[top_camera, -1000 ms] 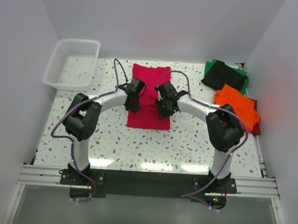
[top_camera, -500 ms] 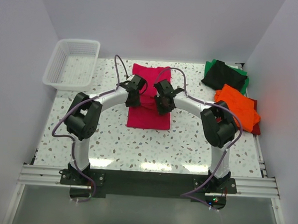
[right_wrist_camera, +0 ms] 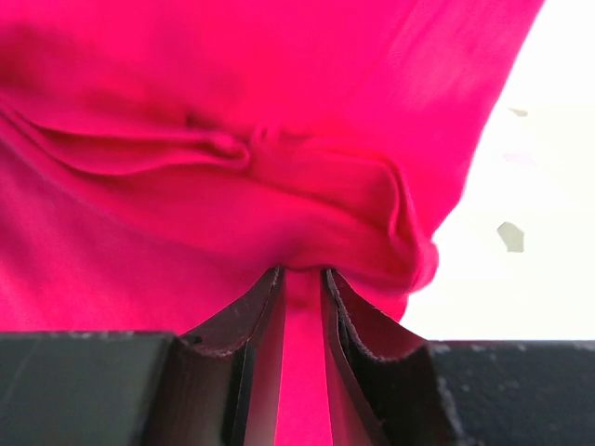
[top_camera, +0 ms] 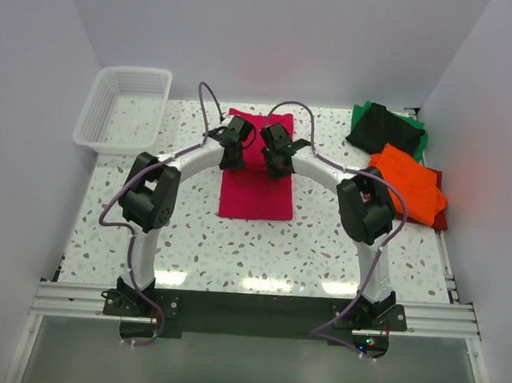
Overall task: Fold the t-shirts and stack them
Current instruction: Fold the tshirt
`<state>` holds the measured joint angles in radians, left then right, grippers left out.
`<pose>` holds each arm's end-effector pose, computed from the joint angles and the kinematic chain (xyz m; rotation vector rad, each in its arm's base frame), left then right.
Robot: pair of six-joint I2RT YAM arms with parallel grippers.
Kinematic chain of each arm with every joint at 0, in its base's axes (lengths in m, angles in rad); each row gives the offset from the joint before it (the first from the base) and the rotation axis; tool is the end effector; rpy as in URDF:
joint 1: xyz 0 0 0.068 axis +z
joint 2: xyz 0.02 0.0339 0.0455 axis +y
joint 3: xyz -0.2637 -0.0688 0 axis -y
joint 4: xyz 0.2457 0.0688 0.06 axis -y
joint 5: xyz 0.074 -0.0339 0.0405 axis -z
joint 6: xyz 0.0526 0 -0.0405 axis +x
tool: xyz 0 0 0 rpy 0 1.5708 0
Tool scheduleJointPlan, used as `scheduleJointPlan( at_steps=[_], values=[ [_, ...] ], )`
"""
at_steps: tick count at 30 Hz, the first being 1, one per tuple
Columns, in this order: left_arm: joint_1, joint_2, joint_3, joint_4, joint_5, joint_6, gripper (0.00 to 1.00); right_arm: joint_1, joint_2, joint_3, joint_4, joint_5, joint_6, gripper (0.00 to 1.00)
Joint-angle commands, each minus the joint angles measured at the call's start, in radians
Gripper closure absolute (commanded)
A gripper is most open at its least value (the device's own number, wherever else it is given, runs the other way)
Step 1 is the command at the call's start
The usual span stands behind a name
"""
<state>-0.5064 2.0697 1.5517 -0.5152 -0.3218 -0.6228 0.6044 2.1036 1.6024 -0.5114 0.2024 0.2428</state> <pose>0.4040 -0.2051 0.1691 -0.2592 2.5101 -0.0259 0.3884 0.2554 0.1687 -0.3858 2.5235 0.0644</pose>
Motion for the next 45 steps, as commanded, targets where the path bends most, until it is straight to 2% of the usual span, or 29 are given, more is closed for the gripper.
scheduleJointPlan(
  at_steps=[1, 11, 16, 20, 21, 22, 25, 28, 34, 38, 45],
  values=[
    [0.017, 0.018, 0.080, 0.004, -0.023, 0.031, 0.67, -0.025, 0.025, 0.125, 0.004, 0.080, -0.017, 0.75],
    [0.035, 0.069, 0.156, 0.052, -0.082, 0.049, 0.68, -0.075, 0.095, 0.241, -0.001, 0.123, -0.002, 0.76],
    [0.046, -0.020, 0.122, 0.027, -0.106, 0.058, 0.67, -0.107, -0.017, 0.159, 0.021, 0.154, 0.032, 0.72],
    [0.049, -0.104, 0.023, -0.016, -0.044, 0.078, 0.65, -0.127, -0.106, 0.091, -0.030, 0.112, 0.052, 0.63],
    [0.049, -0.121, 0.001, -0.020, -0.019, 0.087, 0.64, -0.126, -0.120, 0.074, -0.041, 0.091, 0.052, 0.57],
    [0.049, -0.153, -0.019, -0.038, 0.021, 0.087, 0.61, -0.127, -0.137, 0.041, -0.055, 0.062, 0.052, 0.55],
    [0.049, -0.238, -0.132, -0.028, 0.088, 0.074, 0.43, -0.126, -0.214, -0.075, -0.052, -0.041, 0.049, 0.51],
    [0.049, -0.345, -0.280, 0.042, 0.148, 0.058, 0.37, -0.127, -0.298, -0.197, -0.032, -0.086, 0.069, 0.50],
    [0.052, -0.477, -0.523, 0.152, 0.263, 0.023, 0.35, -0.127, -0.456, -0.441, 0.065, -0.241, 0.104, 0.49],
    [0.055, -0.534, -0.626, 0.228, 0.361, 0.002, 0.33, -0.127, -0.527, -0.562, 0.132, -0.334, 0.131, 0.41],
    [0.068, -0.586, -0.772, 0.372, 0.412, -0.057, 0.35, -0.126, -0.583, -0.722, 0.298, -0.406, 0.190, 0.42]
  ],
)
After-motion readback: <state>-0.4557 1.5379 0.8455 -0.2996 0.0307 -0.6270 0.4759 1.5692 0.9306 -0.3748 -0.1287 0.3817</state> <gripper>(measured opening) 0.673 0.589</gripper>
